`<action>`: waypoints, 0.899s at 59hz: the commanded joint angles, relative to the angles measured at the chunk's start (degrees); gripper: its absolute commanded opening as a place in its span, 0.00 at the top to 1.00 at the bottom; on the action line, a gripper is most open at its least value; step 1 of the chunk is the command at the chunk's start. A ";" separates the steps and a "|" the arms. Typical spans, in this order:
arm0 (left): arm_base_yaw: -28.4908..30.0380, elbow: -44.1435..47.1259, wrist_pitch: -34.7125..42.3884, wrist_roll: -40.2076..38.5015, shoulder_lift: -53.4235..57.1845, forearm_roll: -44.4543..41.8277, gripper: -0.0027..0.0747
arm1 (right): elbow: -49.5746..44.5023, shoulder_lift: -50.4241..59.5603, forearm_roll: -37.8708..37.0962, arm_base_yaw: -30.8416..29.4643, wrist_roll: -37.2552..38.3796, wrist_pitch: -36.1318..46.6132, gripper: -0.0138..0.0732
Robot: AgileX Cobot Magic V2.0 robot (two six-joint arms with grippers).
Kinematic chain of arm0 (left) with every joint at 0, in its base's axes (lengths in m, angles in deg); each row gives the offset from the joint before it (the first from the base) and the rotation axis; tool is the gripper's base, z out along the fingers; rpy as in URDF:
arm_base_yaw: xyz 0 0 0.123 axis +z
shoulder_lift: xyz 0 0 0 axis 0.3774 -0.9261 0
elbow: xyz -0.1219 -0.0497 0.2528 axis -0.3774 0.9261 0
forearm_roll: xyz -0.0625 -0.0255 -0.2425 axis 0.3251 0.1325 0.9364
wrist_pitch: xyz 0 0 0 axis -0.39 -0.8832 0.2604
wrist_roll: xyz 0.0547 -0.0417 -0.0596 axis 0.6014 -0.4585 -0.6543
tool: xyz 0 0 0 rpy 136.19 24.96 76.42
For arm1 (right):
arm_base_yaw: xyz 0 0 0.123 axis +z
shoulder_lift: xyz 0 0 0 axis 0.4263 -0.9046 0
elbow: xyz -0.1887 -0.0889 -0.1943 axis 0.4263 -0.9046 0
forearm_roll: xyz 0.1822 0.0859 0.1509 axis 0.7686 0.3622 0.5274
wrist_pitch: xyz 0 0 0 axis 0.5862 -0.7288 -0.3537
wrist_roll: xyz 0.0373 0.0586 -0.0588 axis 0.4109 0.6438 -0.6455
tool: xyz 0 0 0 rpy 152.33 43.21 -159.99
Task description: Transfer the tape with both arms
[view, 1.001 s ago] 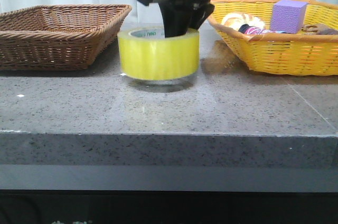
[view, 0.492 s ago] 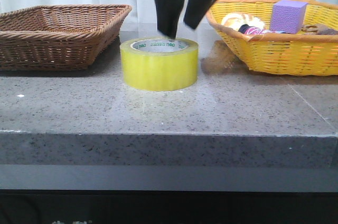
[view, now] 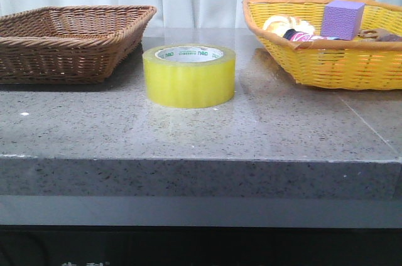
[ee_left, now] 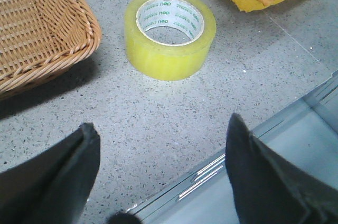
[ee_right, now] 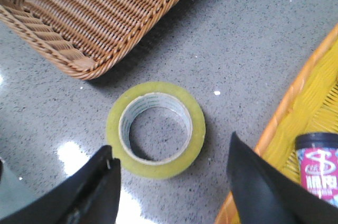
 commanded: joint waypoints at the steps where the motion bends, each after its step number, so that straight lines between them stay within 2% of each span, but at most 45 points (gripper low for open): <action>1: -0.48 -1.93 3.50 -0.19 0.32 0.39 0.33 | -4.94 7.88 0.50 -0.20 -0.10 7.63 0.30; 21: -0.48 -1.93 3.50 -0.19 0.32 0.39 0.33 | -28.76 28.18 0.45 -0.20 -0.16 21.29 0.30; 36: -0.48 -1.93 3.50 -0.19 0.32 0.39 0.33 | -42.62 39.44 0.50 -0.20 -0.16 29.51 0.30; 44: -0.48 -3.12 2.59 0.40 0.19 0.39 0.33 | -46.24 43.65 0.50 -0.20 -0.16 30.04 0.30; 53: -0.48 -8.56 -2.21 4.33 -1.78 0.35 0.29 | -47.08 44.48 0.56 -0.20 -0.16 27.52 0.30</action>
